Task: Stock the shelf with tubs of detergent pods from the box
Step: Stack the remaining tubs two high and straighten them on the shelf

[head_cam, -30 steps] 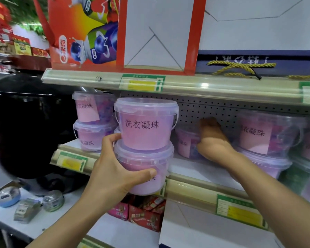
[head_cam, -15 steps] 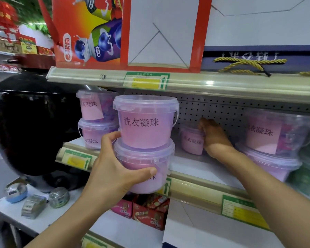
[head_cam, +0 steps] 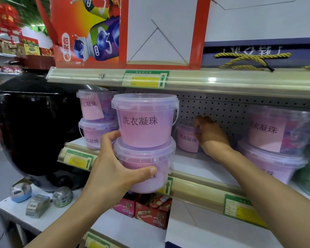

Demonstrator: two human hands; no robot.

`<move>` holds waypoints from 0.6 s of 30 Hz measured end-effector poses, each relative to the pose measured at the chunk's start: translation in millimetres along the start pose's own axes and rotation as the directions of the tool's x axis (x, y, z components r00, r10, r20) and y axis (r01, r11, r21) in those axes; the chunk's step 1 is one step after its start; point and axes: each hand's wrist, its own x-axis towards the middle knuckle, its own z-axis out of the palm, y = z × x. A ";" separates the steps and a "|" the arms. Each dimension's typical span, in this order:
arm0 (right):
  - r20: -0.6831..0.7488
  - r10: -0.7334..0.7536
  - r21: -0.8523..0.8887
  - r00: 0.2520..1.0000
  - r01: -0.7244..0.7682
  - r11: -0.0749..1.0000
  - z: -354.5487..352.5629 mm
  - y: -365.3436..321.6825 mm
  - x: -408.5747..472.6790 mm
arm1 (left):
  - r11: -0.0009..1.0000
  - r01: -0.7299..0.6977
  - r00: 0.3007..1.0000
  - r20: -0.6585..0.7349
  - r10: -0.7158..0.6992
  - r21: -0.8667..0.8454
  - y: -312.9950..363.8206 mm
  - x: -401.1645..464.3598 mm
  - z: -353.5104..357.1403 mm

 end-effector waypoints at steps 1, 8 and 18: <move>-0.001 -0.004 -0.003 1.000 0.004 1.000 -0.1 0.0 -0.1 | 1.000 -0.002 1.000 0.000 0.002 0.000 -0.1 -0.1 0.1; -0.005 0.000 0.076 1.000 0.001 0.997 -6.4 0.6 -6.1 | 1.000 0.002 1.000 0.013 -0.002 -0.004 3.4 0.2 4.2; 0.150 -0.095 0.755 0.984 -0.052 0.654 -78.1 2.9 -72.6 | 0.999 -0.048 0.990 0.132 0.046 0.016 14.9 12.2 48.8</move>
